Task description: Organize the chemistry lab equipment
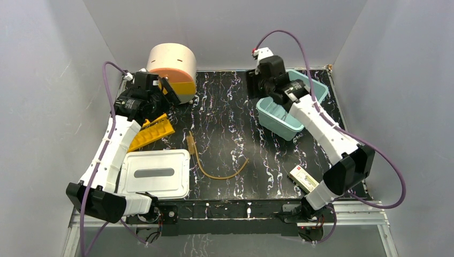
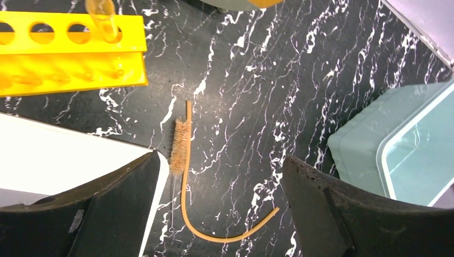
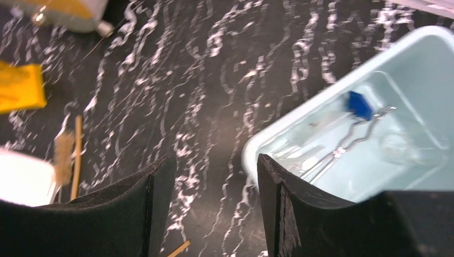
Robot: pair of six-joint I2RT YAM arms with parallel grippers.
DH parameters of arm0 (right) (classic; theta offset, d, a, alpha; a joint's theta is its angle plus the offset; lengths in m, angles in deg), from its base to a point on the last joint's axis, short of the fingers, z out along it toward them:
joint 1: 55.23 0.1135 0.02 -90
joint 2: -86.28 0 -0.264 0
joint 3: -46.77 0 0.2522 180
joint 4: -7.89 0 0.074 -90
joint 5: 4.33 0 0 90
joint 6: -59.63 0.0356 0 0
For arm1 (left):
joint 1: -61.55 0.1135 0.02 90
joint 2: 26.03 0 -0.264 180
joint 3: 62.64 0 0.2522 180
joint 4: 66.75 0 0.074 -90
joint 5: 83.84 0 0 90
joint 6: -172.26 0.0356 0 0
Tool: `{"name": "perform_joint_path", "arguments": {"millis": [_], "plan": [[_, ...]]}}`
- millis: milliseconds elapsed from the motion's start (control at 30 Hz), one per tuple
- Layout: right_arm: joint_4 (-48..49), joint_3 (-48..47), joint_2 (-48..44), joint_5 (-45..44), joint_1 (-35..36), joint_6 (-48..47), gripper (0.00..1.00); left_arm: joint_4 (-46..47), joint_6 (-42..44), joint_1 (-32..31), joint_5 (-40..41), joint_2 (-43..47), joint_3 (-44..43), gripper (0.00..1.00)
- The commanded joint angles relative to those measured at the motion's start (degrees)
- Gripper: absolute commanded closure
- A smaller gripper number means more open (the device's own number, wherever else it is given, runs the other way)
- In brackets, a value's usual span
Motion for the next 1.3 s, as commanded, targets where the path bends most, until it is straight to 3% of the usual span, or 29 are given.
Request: {"name": "perform_joint_path", "arguments": {"millis": [0, 300, 633, 733, 900, 1267], "plan": [[5.6, 7.0, -3.4, 2.1, 7.8, 0.4, 0.35, -3.0, -1.4, 0.2, 6.8, 1.2, -3.0, 0.14], [10.9, 18.1, 1.7, 6.2, 24.8, 1.8, 0.35, -4.7, -1.1, 0.2, 11.4, -0.7, -9.4, 0.02], [7.6, 13.7, 14.2, 11.8, 34.8, -6.0, 0.35, -4.6, -2.7, 0.2, 9.5, -1.0, -9.8, 0.02], [4.8, 10.4, 19.0, 11.1, 36.8, -6.5, 0.36, -4.6, -2.8, 0.2, 9.3, -1.2, -9.7, 0.02], [4.8, 8.4, 22.6, 7.7, 38.1, -5.5, 0.49, -4.4, -3.0, 0.2, 8.5, -1.0, -8.4, 0.02], [5.5, 7.6, 26.1, 9.7, 38.6, -4.6, 0.54, -4.2, -3.0, 0.3, 8.9, -1.9, -8.3, 0.02]]}}
